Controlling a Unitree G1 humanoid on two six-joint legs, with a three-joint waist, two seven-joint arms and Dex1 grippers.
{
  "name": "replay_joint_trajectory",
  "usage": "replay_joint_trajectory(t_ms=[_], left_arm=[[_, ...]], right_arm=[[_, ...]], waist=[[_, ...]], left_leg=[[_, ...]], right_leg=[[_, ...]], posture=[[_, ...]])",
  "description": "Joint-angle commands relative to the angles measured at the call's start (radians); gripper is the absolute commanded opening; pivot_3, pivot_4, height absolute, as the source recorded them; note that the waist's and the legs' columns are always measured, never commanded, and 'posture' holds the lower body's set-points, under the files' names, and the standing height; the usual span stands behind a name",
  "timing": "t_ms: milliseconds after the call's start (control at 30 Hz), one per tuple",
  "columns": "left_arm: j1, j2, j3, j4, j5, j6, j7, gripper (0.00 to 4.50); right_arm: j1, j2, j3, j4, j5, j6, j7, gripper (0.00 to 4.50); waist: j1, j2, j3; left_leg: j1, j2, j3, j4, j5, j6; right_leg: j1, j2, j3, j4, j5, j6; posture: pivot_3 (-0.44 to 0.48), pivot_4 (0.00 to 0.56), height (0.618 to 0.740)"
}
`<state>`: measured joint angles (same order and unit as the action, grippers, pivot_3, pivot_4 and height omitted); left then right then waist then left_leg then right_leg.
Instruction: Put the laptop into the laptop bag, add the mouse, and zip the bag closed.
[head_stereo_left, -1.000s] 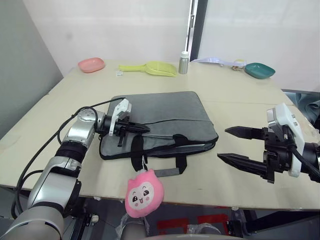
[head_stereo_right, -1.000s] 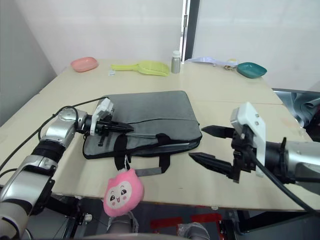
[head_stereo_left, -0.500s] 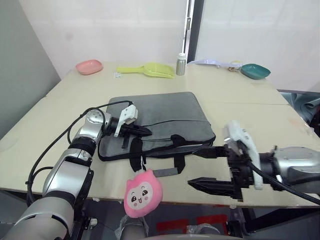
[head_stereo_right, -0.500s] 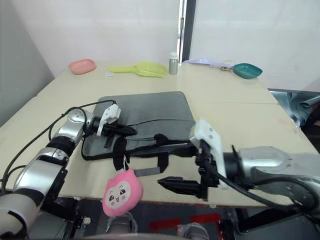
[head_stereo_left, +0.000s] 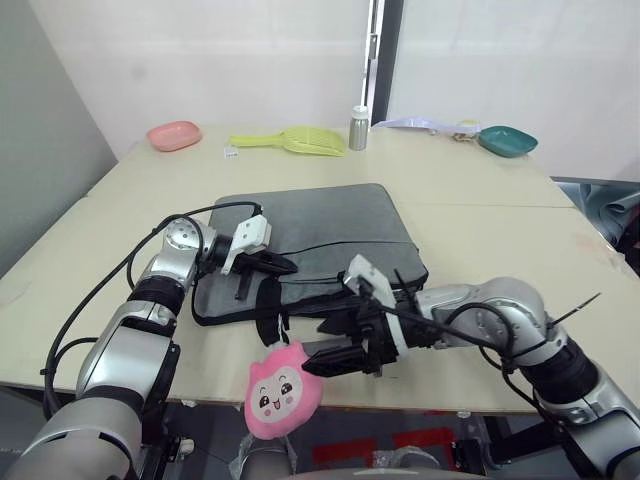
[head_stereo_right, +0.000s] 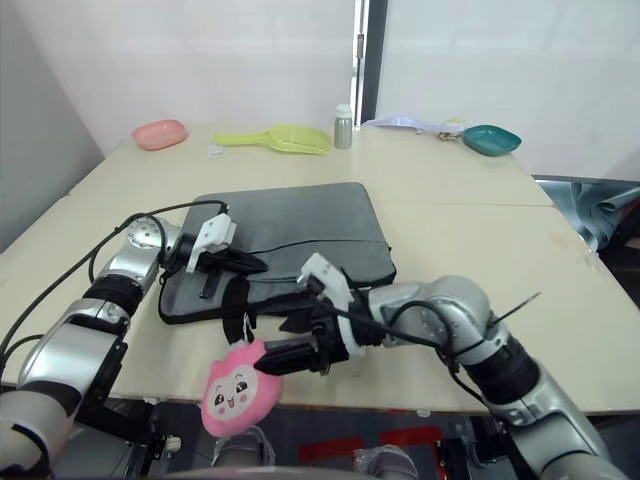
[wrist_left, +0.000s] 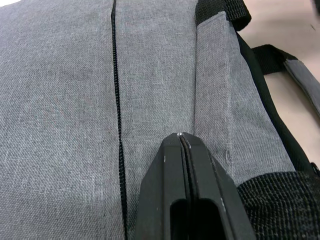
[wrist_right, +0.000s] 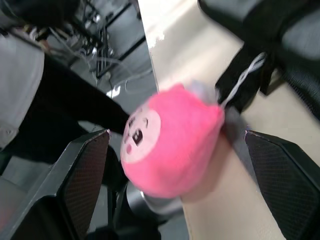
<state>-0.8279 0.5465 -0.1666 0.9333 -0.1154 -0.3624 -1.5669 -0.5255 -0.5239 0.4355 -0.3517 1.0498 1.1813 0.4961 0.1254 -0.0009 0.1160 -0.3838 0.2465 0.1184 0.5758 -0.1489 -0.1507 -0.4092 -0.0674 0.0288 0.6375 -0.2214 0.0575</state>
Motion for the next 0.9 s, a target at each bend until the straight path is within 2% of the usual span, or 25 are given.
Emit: replay_joint_trajectory(t_ms=[33,300,400,567,633,700,767,900], left_arm=[[0.046,0.032,-0.017,-0.009,0.030,0.003,-0.040,0.06],[0.064,0.043,-0.024,-0.030,0.043,-0.022,-0.037,0.06],[0.062,0.040,-0.026,-0.026,0.045,-0.027,-0.034,0.00],[0.069,0.040,-0.031,-0.029,0.048,-0.038,-0.031,0.00],[0.071,0.040,-0.030,-0.030,0.046,-0.034,-0.028,0.00],[0.073,0.039,-0.028,-0.030,0.044,-0.032,-0.026,0.00],[0.074,0.038,-0.027,-0.031,0.042,-0.028,-0.024,0.00],[0.079,0.036,-0.026,-0.034,0.042,-0.027,-0.019,0.00]], right_arm=[[-0.041,0.034,0.052,0.042,-0.096,-0.011,0.051,4.50],[-0.063,0.142,0.105,0.123,-0.218,-0.005,0.124,4.50],[-0.076,0.180,0.118,0.173,-0.261,-0.007,0.150,3.67],[-0.084,0.214,0.125,0.193,-0.309,-0.022,0.191,1.85],[-0.083,0.222,0.114,0.196,-0.322,-0.024,0.201,1.41],[-0.082,0.224,0.099,0.191,-0.331,-0.023,0.210,0.56],[-0.083,0.218,0.079,0.177,-0.333,-0.023,0.221,0.01],[-0.082,0.183,0.004,0.106,-0.299,-0.007,0.248,0.01]], waist=[[-0.006,0.000,0.000],[-0.017,0.000,0.000],[-0.020,0.001,0.000],[-0.020,0.001,0.000],[-0.020,0.001,0.000],[-0.020,0.001,0.000],[-0.020,0.001,0.000],[-0.019,0.001,0.000]], left_leg=[[0.000,0.000,0.000,0.000,0.000,0.000],[0.000,0.000,0.000,-0.001,0.000,-0.001],[0.000,0.000,0.000,-0.001,0.000,-0.001],[0.000,0.000,0.000,-0.002,0.000,-0.001],[0.000,0.000,0.000,-0.002,0.000,-0.001],[0.000,0.000,0.000,-0.002,0.000,-0.001],[0.000,0.000,0.000,-0.002,0.000,-0.001],[0.000,0.000,0.000,-0.002,0.000,-0.001]], right_leg=[[0.000,0.000,0.000,0.000,0.000,0.000],[0.000,0.000,0.000,0.000,-0.001,0.000],[0.000,0.000,0.000,0.000,-0.001,0.000],[0.000,0.000,0.000,-0.001,-0.001,0.000],[0.000,0.000,0.000,-0.001,-0.001,0.000],[0.000,0.000,0.000,-0.001,-0.001,0.000],[0.000,0.000,0.000,-0.001,-0.001,0.000],[0.000,0.000,0.000,-0.002,-0.001,0.000]], posture=[[0.000,0.150,0.740],[0.000,0.150,0.740],[0.000,0.150,0.740],[0.000,0.150,0.740],[0.000,0.150,0.740],[0.000,0.150,0.740],[0.000,0.150,0.740],[0.000,0.150,0.740]])
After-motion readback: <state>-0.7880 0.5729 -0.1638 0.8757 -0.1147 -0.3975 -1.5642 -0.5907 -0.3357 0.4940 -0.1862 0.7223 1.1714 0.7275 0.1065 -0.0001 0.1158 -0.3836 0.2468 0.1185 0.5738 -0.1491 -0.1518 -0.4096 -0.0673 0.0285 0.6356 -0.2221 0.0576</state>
